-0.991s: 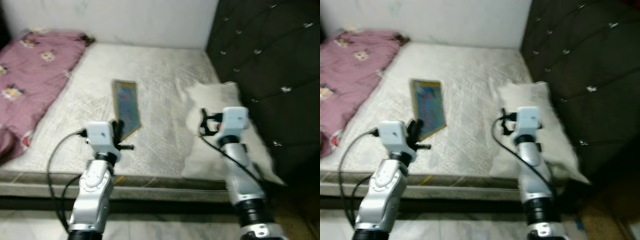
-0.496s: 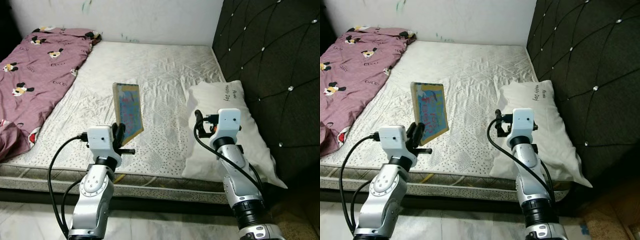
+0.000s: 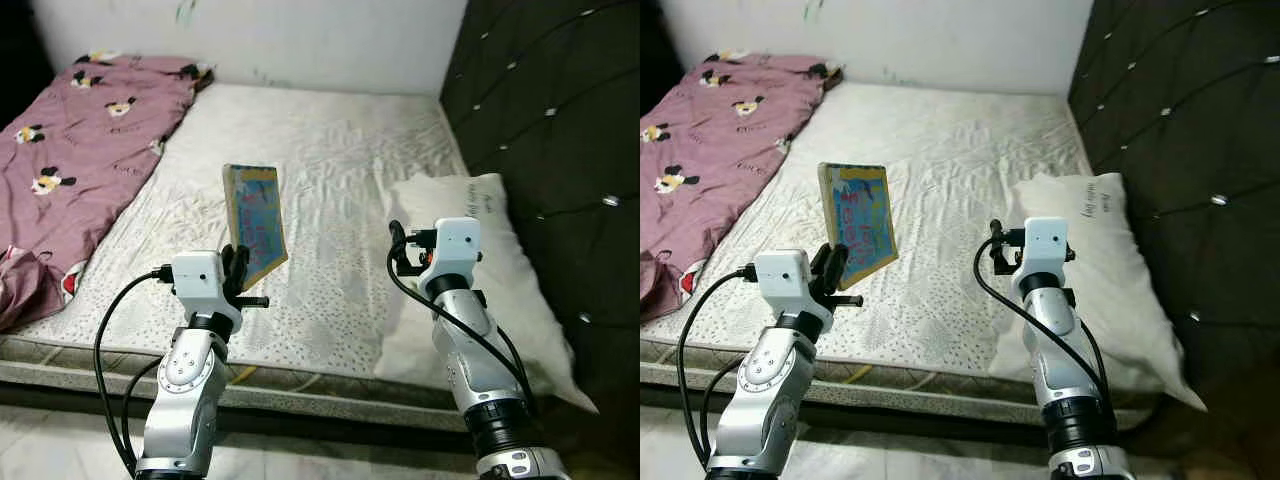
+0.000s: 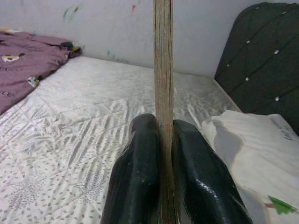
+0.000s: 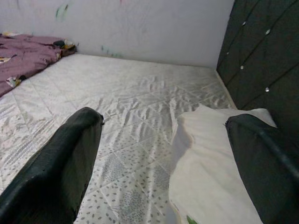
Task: Clean up the room
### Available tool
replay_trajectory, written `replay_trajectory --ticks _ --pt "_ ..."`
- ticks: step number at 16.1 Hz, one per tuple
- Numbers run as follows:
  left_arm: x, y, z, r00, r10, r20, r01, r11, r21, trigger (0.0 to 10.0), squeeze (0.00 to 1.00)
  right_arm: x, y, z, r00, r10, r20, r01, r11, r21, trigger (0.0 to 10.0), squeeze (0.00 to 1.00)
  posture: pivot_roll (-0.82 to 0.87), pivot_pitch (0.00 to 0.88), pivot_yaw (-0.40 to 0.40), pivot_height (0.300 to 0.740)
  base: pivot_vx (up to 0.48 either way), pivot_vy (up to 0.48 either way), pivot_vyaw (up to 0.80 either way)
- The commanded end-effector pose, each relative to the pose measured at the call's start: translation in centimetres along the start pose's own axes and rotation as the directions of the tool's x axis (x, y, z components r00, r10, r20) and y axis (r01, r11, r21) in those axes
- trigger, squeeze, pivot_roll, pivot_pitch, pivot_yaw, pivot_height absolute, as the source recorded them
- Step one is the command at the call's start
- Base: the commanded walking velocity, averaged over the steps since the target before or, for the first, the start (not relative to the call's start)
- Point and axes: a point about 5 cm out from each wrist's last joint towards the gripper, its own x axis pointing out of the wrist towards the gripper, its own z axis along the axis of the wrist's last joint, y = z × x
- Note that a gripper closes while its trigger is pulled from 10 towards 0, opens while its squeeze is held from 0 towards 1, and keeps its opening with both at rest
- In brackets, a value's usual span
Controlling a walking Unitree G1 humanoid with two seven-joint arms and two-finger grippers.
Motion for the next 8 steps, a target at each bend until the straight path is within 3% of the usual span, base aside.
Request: replay_trajectory --ticks 1,6,8 --pt "0.42 -0.13 1.23 0.998 -0.018 0.059 0.018 1.000 0.009 10.0 0.00 0.28 0.16 0.23 1.000 0.009 0.007 -0.009 1.000 -0.002 10.0 0.00 0.01 0.032 -0.021 0.740 0.326 0.000 0.00" --pt "0.52 -0.12 1.17 0.999 -0.013 0.052 0.013 1.000 0.011 10.0 0.00 0.29 -0.34 0.17 1.000 0.006 0.011 -0.006 1.000 -0.021 10.0 0.00 0.01 0.026 -0.022 0.740 0.301 0.000 0.00" --pt "0.55 -0.10 1.03 0.999 -0.002 0.046 0.001 1.000 0.005 10.0 0.00 0.32 -0.45 0.14 1.000 0.003 0.011 -0.003 1.000 -0.024 10.0 0.00 0.01 0.025 -0.021 0.740 0.000 0.000 0.00"
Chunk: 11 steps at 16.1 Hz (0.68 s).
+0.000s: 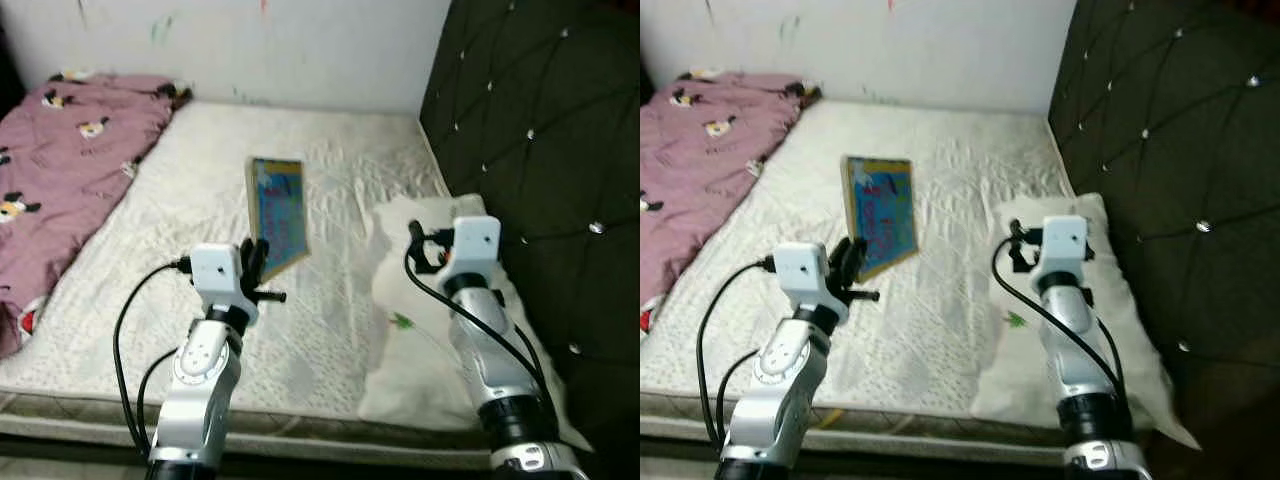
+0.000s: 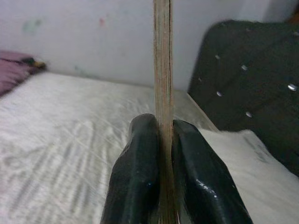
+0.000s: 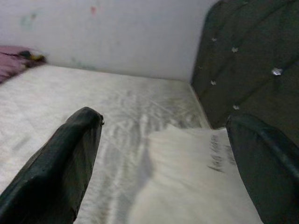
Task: Clean up the room
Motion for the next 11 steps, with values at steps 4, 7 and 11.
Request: replay_trajectory --ticks 4,7,11 --pt "0.07 0.77 0.45 0.998 0.061 0.016 -0.061 0.998 -0.001 10.0 0.00 0.11 0.60 0.12 1.000 0.024 0.009 -0.024 1.000 -0.004 10.0 0.00 0.01 0.025 -0.021 0.740 0.000 0.000 0.00" --pt "0.03 0.85 0.30 0.997 0.073 0.003 -0.073 0.997 -0.016 10.0 0.00 -0.01 0.72 -0.14 1.000 0.022 -0.004 -0.022 1.000 0.015 10.0 0.00 0.01 0.029 -0.020 0.740 0.000 0.000 0.00" --pt "0.00 0.67 0.16 0.998 0.059 -0.004 -0.060 0.998 -0.025 10.0 0.00 -0.05 0.71 -0.22 1.000 0.025 -0.006 -0.025 1.000 -0.002 10.0 0.00 0.01 0.030 -0.021 0.740 0.000 0.457 0.00"
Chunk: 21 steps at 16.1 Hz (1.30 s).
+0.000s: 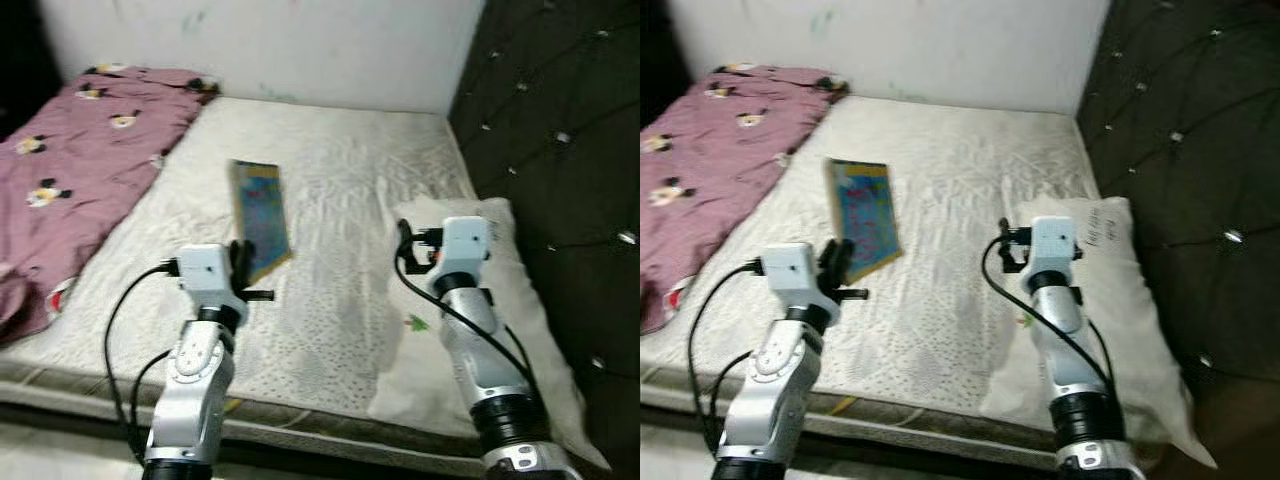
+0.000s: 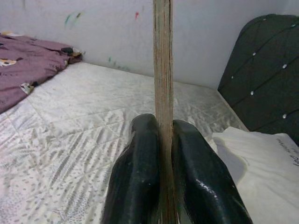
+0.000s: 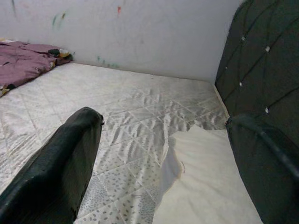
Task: Clean up the room
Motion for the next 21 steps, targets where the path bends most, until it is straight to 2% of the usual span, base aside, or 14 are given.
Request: replay_trajectory --ticks 1,6,10,21 --pt "0.06 0.36 0.78 0.999 0.009 0.040 -0.009 1.000 0.003 10.0 0.00 -0.03 0.42 -0.20 1.000 0.014 -0.009 -0.014 1.000 0.003 10.0 0.00 0.01 0.034 -0.022 0.740 0.000 0.480 0.00" --pt "0.00 0.14 0.85 0.999 0.000 0.047 0.000 1.000 0.005 10.0 0.00 -0.16 0.33 -0.48 1.000 0.015 -0.024 -0.015 1.000 0.002 10.0 0.00 0.00 0.036 -0.022 0.740 0.000 0.082 0.00" --pt "-0.05 0.27 1.16 0.997 -0.024 0.067 0.024 1.000 0.004 10.0 0.00 -0.11 0.41 -0.51 0.999 0.017 -0.027 -0.017 1.000 -0.001 10.0 0.00 0.00 0.035 -0.021 0.740 0.000 0.000 -0.58" --pt "-0.10 -0.15 1.24 0.995 -0.062 0.073 0.063 0.998 -0.008 10.0 0.00 -0.15 0.44 -0.55 0.999 0.022 -0.028 -0.023 1.000 -0.011 10.0 0.00 0.00 0.036 -0.020 0.740 0.346 0.000 0.00"
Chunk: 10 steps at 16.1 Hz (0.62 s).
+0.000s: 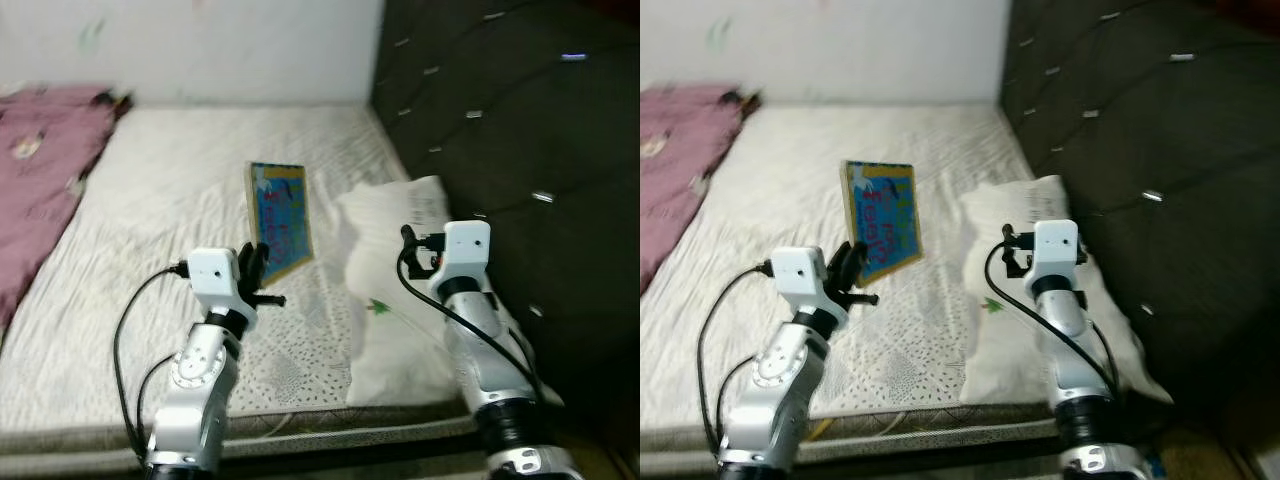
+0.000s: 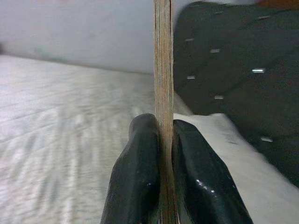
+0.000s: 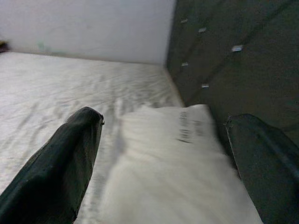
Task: Clean up the room
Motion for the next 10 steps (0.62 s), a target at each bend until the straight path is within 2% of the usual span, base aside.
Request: replay_trajectory --ticks 1,10 --pt "0.20 0.19 1.22 0.998 0.015 0.060 -0.016 1.000 0.013 10.0 0.00 0.01 0.22 -0.11 1.000 0.015 -0.007 -0.015 1.000 -0.001 10.0 0.00 0.00 0.036 -0.020 0.740 0.281 0.000 0.00" --pt "0.29 0.28 1.02 0.998 0.037 0.052 -0.038 0.999 0.019 10.0 0.00 -0.15 0.44 -0.44 0.999 0.033 -0.020 -0.033 0.999 0.003 10.0 0.00 0.00 0.038 -0.018 0.740 0.000 0.000 0.00"
